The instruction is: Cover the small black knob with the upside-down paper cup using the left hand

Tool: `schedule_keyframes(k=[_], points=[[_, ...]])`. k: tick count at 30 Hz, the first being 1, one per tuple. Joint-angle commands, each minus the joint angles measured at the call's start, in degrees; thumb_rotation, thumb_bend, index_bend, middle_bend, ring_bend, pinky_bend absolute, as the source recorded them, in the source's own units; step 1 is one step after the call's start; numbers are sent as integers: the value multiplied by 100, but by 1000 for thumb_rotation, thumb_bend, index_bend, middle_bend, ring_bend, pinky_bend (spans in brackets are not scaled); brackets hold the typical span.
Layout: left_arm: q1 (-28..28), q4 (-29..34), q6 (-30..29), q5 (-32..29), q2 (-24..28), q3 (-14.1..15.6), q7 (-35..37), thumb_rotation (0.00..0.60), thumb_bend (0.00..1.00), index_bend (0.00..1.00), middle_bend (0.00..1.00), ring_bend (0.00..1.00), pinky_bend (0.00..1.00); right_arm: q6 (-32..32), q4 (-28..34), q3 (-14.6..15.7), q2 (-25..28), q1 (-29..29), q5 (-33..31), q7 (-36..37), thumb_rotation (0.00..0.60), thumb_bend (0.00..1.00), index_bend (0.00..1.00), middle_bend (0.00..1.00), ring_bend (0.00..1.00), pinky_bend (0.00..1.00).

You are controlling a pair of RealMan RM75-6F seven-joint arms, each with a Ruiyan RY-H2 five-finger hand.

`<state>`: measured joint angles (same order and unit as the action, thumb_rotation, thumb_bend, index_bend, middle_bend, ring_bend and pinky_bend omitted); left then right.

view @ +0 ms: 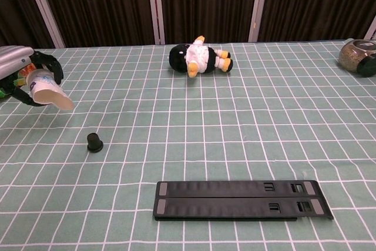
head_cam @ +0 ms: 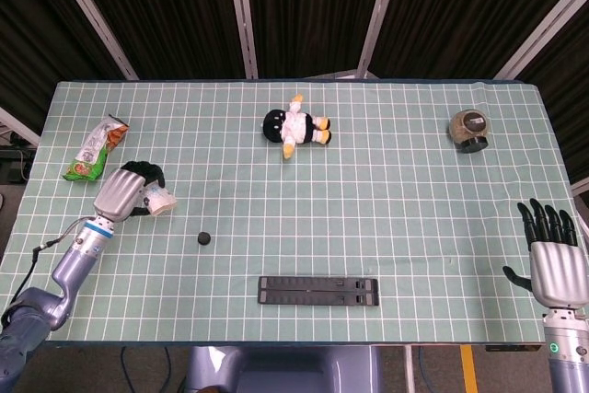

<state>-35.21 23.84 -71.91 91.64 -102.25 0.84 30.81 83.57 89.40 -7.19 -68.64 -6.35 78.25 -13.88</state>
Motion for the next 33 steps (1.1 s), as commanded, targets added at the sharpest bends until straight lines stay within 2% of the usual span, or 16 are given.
schedule_keyframes(k=[1, 9, 14, 21, 25, 33], points=[[-143, 336, -635, 530, 285, 280, -1196, 600, 264, 504, 345, 284, 316, -8, 5, 0, 4, -1, -8, 5, 600, 0, 0, 0, 0, 0], [-482, 958, -859, 1317, 633, 735, -3473, 600, 265, 494, 337, 276, 316, -24, 5, 2, 22, 6, -33, 31, 600, 0, 0, 0, 0, 0], [-662, 1354, -638, 1465, 708, 769, -4382, 600, 263, 480, 324, 272, 311, -32, -4, 1, 30, 13, -56, 45, 600, 0, 0, 0, 0, 0], [-732, 1844, -399, 1561, 687, 809, -5071, 600, 264, 473, 313, 265, 299, -59, -28, -12, 49, 18, -108, 88, 600, 0, 0, 0, 0, 0], [-714, 1718, -350, 1700, 506, 906, -5375, 600, 264, 472, 310, 261, 297, -50, -34, -21, 65, 27, -122, 119, 600, 0, 0, 0, 0, 0], [-691, 1486, -382, 1752, 406, 937, -5415, 600, 263, 454, 283, 239, 285, -41, -40, -20, 80, 38, -126, 146, 600, 0, 0, 0, 0, 0]])
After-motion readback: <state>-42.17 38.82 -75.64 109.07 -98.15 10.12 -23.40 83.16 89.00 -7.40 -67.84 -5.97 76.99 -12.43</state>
